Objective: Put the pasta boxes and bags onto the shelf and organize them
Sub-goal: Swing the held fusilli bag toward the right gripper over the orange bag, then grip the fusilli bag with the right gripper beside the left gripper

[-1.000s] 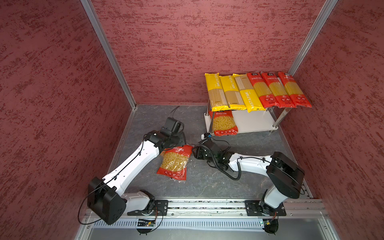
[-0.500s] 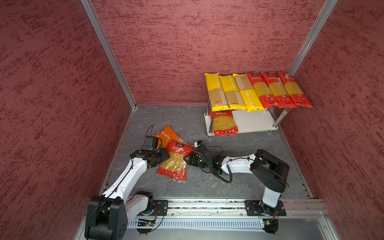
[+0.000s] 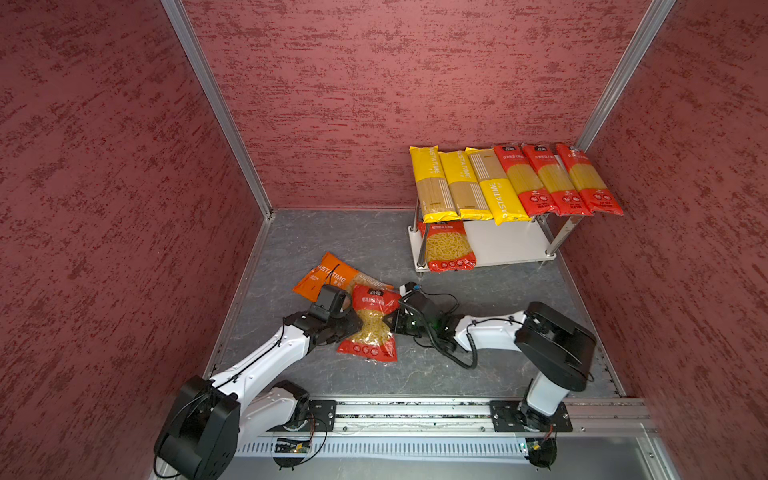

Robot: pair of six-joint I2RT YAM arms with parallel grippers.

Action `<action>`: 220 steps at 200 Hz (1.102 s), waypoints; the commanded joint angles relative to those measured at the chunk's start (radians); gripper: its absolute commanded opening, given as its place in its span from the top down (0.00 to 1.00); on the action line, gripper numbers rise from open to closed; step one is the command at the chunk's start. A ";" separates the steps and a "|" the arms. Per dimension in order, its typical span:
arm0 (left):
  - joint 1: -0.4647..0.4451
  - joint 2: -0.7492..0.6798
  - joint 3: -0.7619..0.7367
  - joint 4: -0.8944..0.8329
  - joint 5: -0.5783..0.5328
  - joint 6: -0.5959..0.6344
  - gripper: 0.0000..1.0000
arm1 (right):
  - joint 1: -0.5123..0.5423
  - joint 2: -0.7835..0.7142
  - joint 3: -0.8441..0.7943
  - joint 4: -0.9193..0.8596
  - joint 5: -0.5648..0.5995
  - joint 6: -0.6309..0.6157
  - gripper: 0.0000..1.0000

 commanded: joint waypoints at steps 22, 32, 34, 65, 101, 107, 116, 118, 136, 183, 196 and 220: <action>-0.081 0.032 0.104 0.048 0.100 -0.047 0.51 | -0.098 -0.311 -0.043 -0.368 -0.049 -0.235 0.99; -0.083 0.052 0.109 0.067 0.107 -0.036 0.50 | -0.130 -0.347 -0.043 -0.446 -0.080 -0.282 0.99; -0.083 0.056 0.110 0.071 0.110 -0.035 0.50 | -0.136 -0.351 -0.044 -0.459 -0.086 -0.289 0.99; -0.069 0.123 0.116 0.170 0.148 0.007 0.42 | -0.210 -0.396 -0.060 -0.560 -0.062 -0.342 0.87; -0.106 0.211 0.116 0.234 0.200 0.042 0.31 | -0.235 -0.476 -0.138 -0.543 0.070 -0.212 0.59; -0.117 0.220 0.109 0.243 0.194 0.052 0.30 | -0.237 -0.491 -0.159 -0.532 0.077 -0.173 0.56; -0.131 0.236 0.098 0.261 0.185 0.058 0.29 | -0.237 -0.513 -0.198 -0.490 0.075 -0.108 0.52; -0.133 0.240 0.097 0.265 0.184 0.058 0.29 | -0.237 -0.518 -0.209 -0.477 0.071 -0.094 0.51; -0.141 0.292 0.092 0.320 0.199 0.068 0.27 | -0.237 -0.541 -0.307 -0.340 0.040 0.030 0.39; -0.167 0.454 0.120 0.428 0.216 0.074 0.28 | -0.203 -0.455 -0.360 -0.173 0.041 0.079 0.34; -0.171 0.498 0.116 0.473 0.232 0.066 0.31 | -0.198 -0.403 -0.360 -0.123 0.050 0.078 0.35; -0.183 0.557 0.115 0.559 0.288 0.025 0.37 | -0.185 -0.333 -0.339 -0.059 0.068 0.049 0.39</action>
